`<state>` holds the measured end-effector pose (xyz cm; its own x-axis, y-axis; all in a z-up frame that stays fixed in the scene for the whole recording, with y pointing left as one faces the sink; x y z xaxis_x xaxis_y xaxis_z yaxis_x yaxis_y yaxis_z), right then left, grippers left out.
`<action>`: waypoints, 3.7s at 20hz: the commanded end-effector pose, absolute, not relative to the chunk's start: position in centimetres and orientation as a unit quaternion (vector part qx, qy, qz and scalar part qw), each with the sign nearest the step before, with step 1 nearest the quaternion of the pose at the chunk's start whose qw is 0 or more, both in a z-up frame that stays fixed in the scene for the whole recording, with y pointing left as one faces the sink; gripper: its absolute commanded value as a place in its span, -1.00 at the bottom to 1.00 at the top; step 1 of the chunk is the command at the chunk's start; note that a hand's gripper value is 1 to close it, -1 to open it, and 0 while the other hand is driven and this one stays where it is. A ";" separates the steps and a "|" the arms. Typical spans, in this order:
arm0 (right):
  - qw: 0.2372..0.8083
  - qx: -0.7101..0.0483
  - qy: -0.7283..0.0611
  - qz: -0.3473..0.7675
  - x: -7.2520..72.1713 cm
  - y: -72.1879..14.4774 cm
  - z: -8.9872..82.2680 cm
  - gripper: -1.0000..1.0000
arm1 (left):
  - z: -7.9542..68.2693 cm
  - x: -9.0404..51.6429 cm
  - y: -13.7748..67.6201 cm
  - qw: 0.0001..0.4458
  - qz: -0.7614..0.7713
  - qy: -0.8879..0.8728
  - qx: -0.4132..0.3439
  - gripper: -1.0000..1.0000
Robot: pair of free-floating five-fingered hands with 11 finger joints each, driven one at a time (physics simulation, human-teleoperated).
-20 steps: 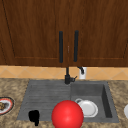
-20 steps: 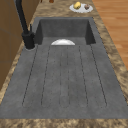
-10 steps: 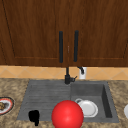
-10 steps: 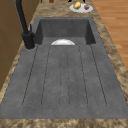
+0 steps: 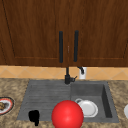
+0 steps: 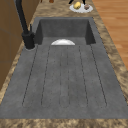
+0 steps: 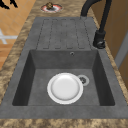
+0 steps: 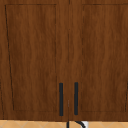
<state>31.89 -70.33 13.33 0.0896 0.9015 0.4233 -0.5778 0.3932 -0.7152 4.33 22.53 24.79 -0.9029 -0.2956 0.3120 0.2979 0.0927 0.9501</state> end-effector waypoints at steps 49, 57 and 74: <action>0.637 -0.243 -0.463 0.566 31.2 -70.3 9.9 -1.00 | 24.8 4.3 22.5 0.220 -0.674 -0.706 -0.001 0.00; 0.617 -0.294 -0.513 0.520 29.7 -70.3 10.2 -1.00 | 24.8 4.3 22.5 0.220 -0.674 -0.706 -0.001 0.00; 0.568 -0.381 -0.465 0.562 28.2 -68.8 10.6 -1.00 | 24.8 4.3 22.5 0.220 -0.674 -0.706 -0.001 0.00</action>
<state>28.51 -68.86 10.61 -0.0443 0.9749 0.2182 -0.3024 0.1950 -0.9330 4.33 22.53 24.79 -0.9029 -0.2956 0.3120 0.2979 0.0927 0.9501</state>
